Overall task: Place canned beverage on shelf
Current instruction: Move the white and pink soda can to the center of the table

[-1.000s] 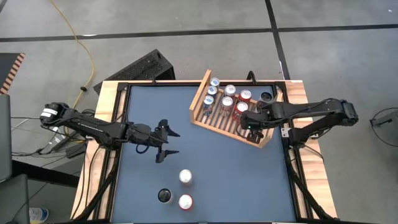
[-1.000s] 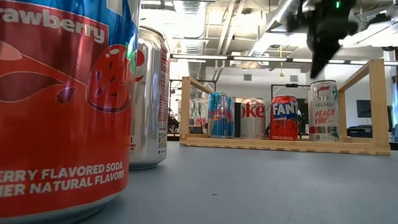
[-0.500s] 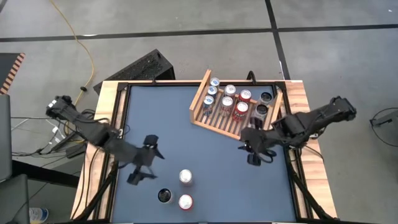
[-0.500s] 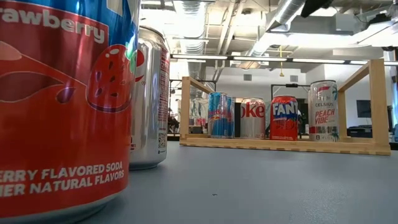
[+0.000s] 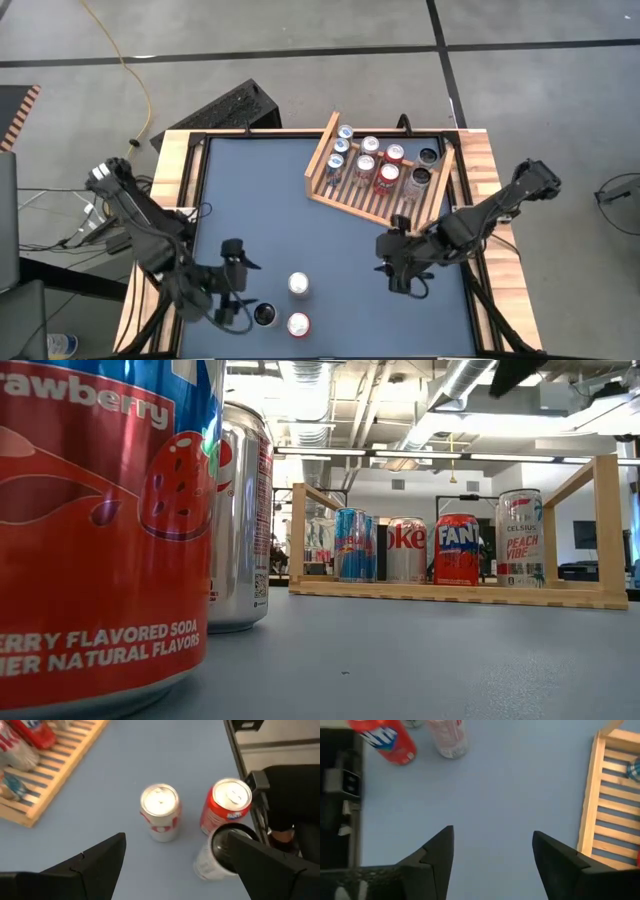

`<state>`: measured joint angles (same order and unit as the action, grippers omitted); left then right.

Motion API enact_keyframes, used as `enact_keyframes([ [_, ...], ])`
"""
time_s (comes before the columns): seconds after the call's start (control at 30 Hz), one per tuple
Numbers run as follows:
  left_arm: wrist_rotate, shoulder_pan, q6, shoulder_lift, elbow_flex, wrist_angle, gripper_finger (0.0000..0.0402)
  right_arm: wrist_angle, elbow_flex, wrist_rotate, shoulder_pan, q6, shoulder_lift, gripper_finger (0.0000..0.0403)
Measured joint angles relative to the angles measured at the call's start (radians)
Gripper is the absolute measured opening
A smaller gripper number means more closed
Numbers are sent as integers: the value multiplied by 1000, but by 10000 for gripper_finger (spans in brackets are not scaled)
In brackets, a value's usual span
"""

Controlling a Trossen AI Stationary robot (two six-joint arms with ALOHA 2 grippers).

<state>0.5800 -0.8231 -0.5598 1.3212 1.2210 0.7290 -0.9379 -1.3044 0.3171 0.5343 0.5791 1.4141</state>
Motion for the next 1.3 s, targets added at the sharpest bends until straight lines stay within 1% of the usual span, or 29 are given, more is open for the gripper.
enact_keyframes([
  [0.07, -14, -1, -40, 55, 25, 8, 334, -1, 0, -1, 0, 4, 30, 239],
  [0.17, -61, -12, -74, 131, 64, 3, 334, 0, 0, -18, 0, 17, 70, 238],
  [0.23, -55, -31, -93, 172, 83, 5, 334, 0, 0, -40, 0, 18, 91, 238],
  [0.33, -19, -58, -121, 202, 96, -30, 334, 8, 0, -59, 1, 20, 119, 238],
  [0.43, 84, -108, -186, 207, 90, -42, 334, 13, 0, -61, 3, 39, 149, 238],
  [0.6, 271, -200, -293, 221, 15, -50, 334, 33, 0, -60, 9, 45, 199, 237],
  [0.67, 312, -217, -314, 220, -24, -110, 334, 41, 0, -65, 9, 42, 219, 237],
  [0.77, 374, -237, -301, 220, -81, -207, 334, 50, 0, -85, 9, 42, 240, 237],
  [0.83, 386, -241, -277, 220, -110, -277, 334, 61, 0, -87, 9, 43, 253, 237],
  [0.93, 380, -244, -290, 220, -149, -282, 334, 80, 1, -94, 9, 43, 264, 237],
  [1.0, 378, -247, -300, 218, -174, -331, 334, 102, 1, -105, 9, 43, 263, 237],
  [1.2, 425, -269, -279, 217, -256, -497, 334, 144, 1, -108, 9, 42, 263, 237],
  [1.3, 431, -276, -292, 217, -294, -541, 334, 141, 1, -109, 9, 42, 263, 237],
])
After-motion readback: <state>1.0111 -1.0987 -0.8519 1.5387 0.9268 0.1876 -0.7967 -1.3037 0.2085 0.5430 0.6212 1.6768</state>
